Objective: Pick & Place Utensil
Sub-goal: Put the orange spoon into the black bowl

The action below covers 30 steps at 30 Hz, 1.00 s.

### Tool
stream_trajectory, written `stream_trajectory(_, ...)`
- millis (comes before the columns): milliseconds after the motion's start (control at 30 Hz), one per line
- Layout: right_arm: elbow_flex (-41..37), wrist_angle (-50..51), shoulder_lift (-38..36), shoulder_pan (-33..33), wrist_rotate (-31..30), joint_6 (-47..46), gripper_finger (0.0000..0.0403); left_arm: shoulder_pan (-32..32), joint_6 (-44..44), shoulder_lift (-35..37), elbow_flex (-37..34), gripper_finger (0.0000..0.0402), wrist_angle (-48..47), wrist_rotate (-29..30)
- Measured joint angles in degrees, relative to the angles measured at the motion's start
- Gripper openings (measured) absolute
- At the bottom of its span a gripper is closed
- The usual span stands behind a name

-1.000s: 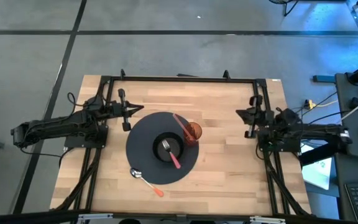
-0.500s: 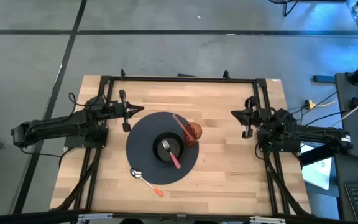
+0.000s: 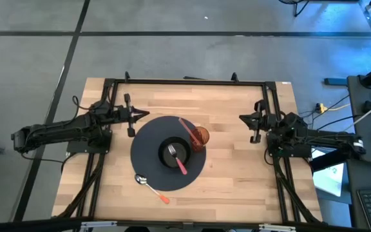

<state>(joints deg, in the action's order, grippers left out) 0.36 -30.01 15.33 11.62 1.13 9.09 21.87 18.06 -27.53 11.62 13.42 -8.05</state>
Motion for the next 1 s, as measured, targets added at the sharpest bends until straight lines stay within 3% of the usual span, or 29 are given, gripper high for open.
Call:
stream_trajectory(367, 0.0, 0.1, 0.0, 0.0, -0.02, -2.41, 0.0021, 0.0, -7.29, 0.0, 0.0, 0.0003, -2.94, 0.02)
stream_trajectory(1000, 0.04, -0.14, 0.0, 0.0, -1.94, -2.54, 0.0021, -0.12, -12.33, -1.43, 0.0, 0.0004, -4.5, -0.33)
